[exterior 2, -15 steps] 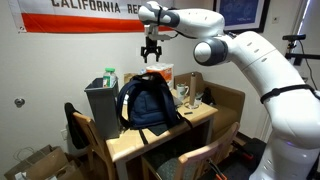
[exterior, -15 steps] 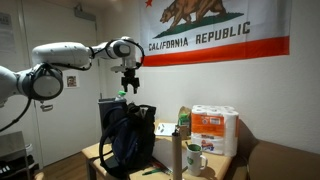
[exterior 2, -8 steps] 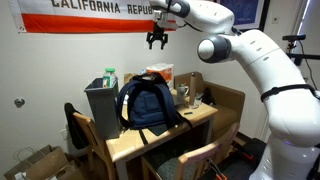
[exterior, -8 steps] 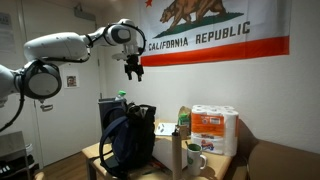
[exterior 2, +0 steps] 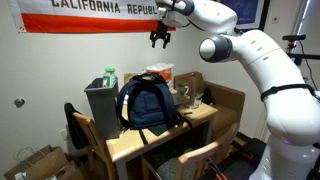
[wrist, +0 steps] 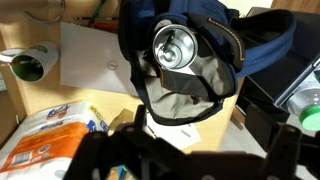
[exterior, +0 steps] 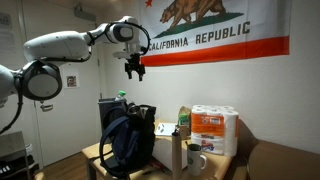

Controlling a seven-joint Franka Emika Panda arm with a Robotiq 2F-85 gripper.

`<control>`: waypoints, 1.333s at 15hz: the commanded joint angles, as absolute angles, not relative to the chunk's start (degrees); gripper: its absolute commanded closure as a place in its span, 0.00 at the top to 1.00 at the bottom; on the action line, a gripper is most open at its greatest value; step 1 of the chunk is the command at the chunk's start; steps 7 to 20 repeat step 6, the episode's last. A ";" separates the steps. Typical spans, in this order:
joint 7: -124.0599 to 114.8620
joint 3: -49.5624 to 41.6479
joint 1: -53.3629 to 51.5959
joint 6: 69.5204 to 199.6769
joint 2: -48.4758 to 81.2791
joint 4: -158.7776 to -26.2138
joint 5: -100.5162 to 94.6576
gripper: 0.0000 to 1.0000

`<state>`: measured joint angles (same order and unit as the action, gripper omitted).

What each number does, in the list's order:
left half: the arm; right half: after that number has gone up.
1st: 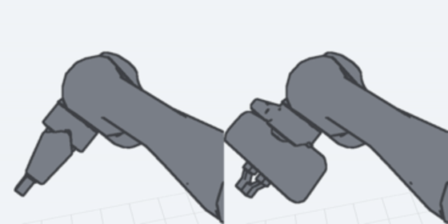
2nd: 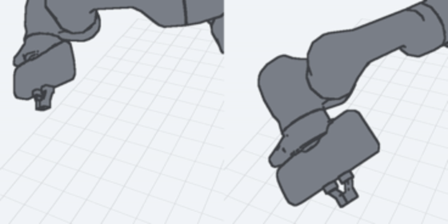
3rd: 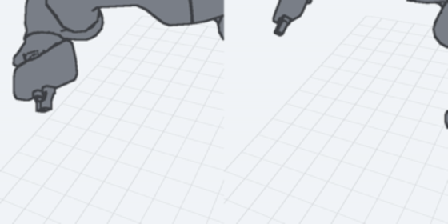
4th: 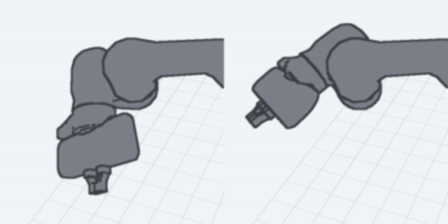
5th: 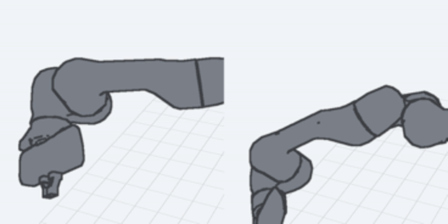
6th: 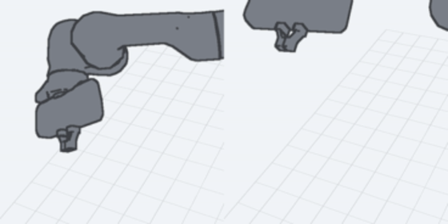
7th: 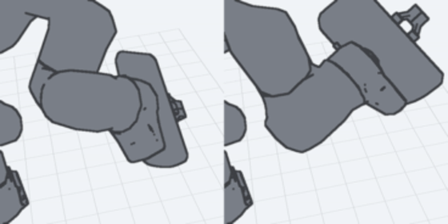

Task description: Place the flask in the backpack

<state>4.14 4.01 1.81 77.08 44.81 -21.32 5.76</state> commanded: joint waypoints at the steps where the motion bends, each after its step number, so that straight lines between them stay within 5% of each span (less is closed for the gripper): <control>1: 5.76 4.31 1.72 75.11 44.79 -21.24 5.95 1.00; 20: 4.41 3.99 1.45 76.50 45.37 -20.88 5.77 1.00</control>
